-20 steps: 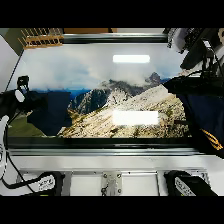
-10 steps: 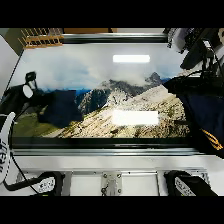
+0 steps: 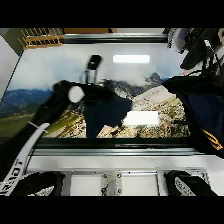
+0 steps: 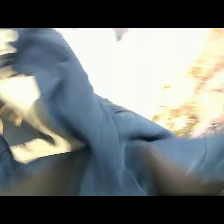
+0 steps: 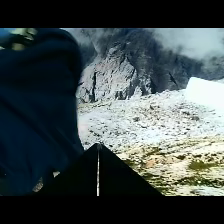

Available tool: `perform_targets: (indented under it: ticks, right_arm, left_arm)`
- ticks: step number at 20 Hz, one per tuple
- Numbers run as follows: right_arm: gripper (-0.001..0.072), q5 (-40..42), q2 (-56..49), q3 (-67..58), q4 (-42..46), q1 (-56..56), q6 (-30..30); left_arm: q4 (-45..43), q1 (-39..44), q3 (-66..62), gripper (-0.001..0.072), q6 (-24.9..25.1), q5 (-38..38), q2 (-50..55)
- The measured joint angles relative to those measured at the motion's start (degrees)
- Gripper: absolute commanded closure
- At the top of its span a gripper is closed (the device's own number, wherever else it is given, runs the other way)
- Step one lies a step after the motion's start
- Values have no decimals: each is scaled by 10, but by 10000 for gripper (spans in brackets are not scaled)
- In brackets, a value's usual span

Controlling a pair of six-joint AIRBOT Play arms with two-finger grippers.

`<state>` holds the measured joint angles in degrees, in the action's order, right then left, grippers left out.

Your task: Fold the clothes and pants, and hang the long-sleeved shirts on hangers.

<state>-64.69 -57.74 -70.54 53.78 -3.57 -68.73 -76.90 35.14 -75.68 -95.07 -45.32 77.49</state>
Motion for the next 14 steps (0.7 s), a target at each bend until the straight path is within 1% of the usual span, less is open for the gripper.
perform_targets:
  ticks: [2,3,4,5,9,13,14]
  right_arm:
    - [684,0,0,0,3,0,0]
    - [589,-3,0,0,7,0,0]
    - [368,-7,0,1,11,0,0]
    - [192,-15,-1,1,13,0,0]
    - [198,-58,-11,16,23,0,-8]
    - [198,-75,-33,96,38,-6,-49]
    - [198,-72,-40,122,40,-11,-60]
  left_arm:
    - [2,17,-33,31,0,0,29]
    - [1,13,-50,31,0,-4,41]
    - [1,0,-66,31,0,-13,52]
    - [1,-18,-77,31,-1,-22,60]
    - [2,-130,-88,31,-16,-89,89]
    - [17,-239,-14,31,-19,-162,101]
    - [31,-261,12,32,-11,-176,100]
